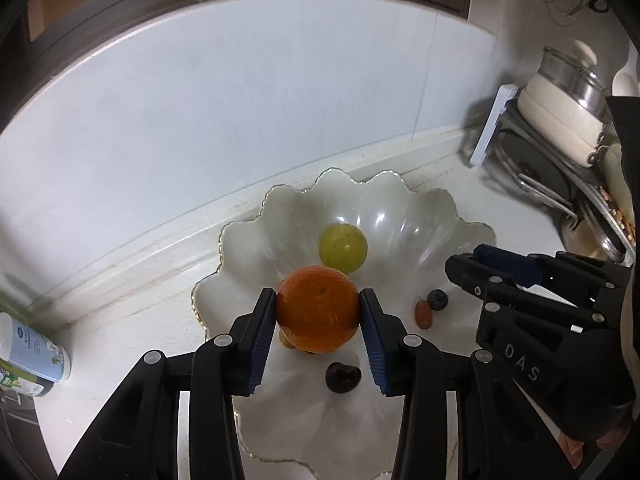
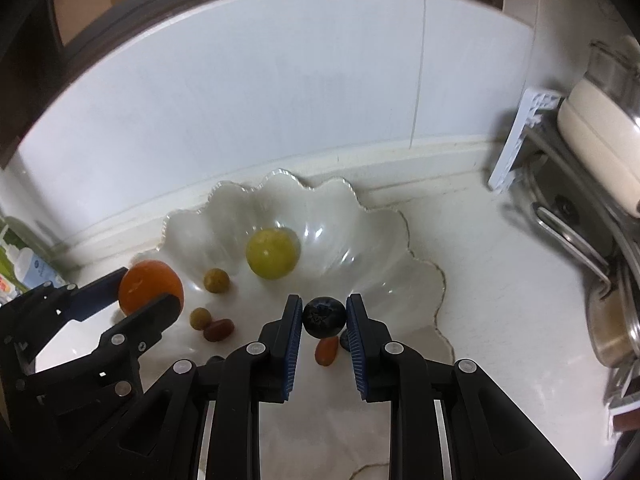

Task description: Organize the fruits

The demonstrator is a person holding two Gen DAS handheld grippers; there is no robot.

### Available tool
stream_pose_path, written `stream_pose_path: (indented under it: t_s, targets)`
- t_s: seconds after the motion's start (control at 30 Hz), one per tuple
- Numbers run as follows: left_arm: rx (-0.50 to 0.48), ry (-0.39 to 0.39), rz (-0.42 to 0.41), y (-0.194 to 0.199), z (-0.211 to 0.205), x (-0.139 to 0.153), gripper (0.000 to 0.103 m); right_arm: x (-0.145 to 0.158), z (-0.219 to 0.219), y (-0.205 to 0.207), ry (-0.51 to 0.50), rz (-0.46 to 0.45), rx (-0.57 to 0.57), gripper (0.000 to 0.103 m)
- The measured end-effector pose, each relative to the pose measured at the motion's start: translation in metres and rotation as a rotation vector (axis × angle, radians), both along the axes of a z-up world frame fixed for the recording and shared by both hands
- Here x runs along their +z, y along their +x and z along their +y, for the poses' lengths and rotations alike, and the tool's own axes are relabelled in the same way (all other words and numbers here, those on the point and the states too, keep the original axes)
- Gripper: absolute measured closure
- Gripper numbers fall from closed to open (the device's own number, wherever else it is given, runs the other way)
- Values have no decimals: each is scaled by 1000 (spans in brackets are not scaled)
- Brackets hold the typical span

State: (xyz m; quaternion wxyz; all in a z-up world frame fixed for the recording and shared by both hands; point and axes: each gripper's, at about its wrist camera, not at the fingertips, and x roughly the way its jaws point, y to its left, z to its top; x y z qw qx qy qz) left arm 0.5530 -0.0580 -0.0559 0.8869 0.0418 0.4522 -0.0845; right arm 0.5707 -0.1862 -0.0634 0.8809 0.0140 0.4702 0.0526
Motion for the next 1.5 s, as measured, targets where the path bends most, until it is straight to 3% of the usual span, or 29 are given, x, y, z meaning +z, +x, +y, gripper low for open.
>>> stream_pose_path:
  t_s: [0.53, 0.6, 0.67, 0.9, 1.13, 1.2, 1.33, 1.5]
  targets:
    - [-5, 23, 102, 29, -4, -28, 57, -26, 0, 22, -5, 92, -3, 76]
    - [-8, 28, 84, 28, -3, -25, 49, -27, -1, 22, -2, 95, -13, 68]
    - [-4, 38, 66, 26, -2, -20, 48, -27, -4, 21, -1, 93, -28, 60]
    - [25, 71, 15, 12, 9, -6, 38, -23, -6, 9, 4, 82, -58, 60]
    - [50, 113, -66, -17, 25, 9, 30, -8, 3, -23, -15, 12, -82, 60]
    - [45, 113, -95, -29, 32, 13, 22, -1, 3, -39, -15, -20, -93, 59]
    - [31, 109, -163, -58, 44, 24, 18, 11, 5, -74, -28, -85, -121, 48]
    - [17, 88, -237, -100, 59, 43, 9, 29, 6, -118, -16, -159, -154, 44]
